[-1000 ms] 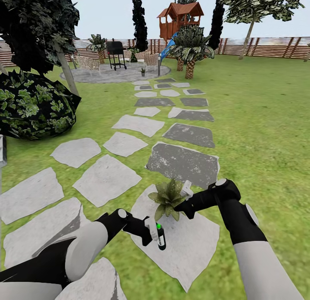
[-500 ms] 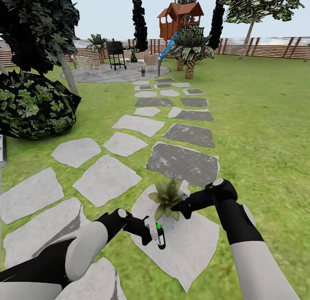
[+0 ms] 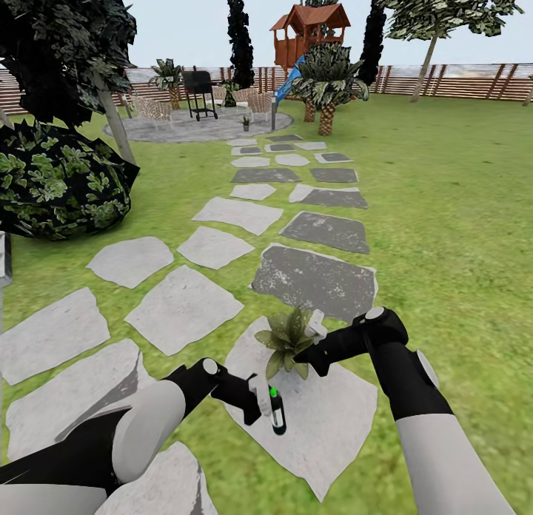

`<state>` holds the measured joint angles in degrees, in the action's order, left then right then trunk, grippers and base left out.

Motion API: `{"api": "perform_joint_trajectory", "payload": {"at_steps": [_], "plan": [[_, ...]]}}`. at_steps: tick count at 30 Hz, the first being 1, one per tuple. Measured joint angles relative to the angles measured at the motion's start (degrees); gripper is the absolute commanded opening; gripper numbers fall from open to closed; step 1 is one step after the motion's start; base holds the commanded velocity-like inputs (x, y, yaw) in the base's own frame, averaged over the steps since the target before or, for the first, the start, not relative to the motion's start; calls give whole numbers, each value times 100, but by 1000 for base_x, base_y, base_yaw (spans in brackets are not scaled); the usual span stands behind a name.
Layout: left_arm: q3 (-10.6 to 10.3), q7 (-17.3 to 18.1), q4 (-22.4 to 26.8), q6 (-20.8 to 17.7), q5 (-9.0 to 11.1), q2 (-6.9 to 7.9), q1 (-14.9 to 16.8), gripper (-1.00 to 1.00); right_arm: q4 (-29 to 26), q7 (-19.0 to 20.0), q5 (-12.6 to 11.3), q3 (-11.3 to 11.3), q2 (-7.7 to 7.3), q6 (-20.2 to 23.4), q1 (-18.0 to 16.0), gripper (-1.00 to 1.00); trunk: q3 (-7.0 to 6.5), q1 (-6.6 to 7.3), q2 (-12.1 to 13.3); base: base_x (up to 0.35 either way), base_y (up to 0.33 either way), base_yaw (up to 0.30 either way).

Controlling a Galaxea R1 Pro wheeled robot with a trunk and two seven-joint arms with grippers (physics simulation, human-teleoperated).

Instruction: Pick up the pesticide atomizer in the garden and spray insectifuge to fully cover both potted plants in the garden.

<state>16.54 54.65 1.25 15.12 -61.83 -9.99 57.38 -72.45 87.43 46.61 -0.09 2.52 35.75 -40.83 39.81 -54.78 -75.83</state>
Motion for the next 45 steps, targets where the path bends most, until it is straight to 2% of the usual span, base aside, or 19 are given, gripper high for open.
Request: {"api": "perform_joint_trajectory", "payload": {"at_steps": [20,25,36,38,40,42,43,45], "plan": [[-3,77,-7,16,0,0,0,-100,18,-3,0,-3,0,-5,0,-100,0,0,0,0,0,0],[-2,146,-10,219,1,0,0,-100,25,-3,0,1,5,-5,0,-100,0,0,0,0,0,0],[13,172,-2,231,12,0,0,-100,11,14,0,-19,-14,-13,-2,-100,0,0,0,0,0,0],[18,130,27,137,10,0,0,-100,2,36,-1,-32,-28,-14,-2,-100,0,0,0,0,0,0],[13,-6,100,-158,4,1,0,-100,-4,40,-2,-45,-38,-12,-1,-100,0,0,0,0,0,0],[10,-443,319,-671,-13,1,1,-100,-14,37,1,-54,-48,-8,-3,-100,0,0,0,0,0,0],[6,-801,415,-1012,-28,1,1,-100,-25,35,4,-54,-51,-6,-3,-100,0,0,0,0,0,0],[-25,-1344,485,-1437,-40,2,0,-100,-36,36,6,-54,-57,-6,-1,-100,0,0,0,0,0,0]]}}
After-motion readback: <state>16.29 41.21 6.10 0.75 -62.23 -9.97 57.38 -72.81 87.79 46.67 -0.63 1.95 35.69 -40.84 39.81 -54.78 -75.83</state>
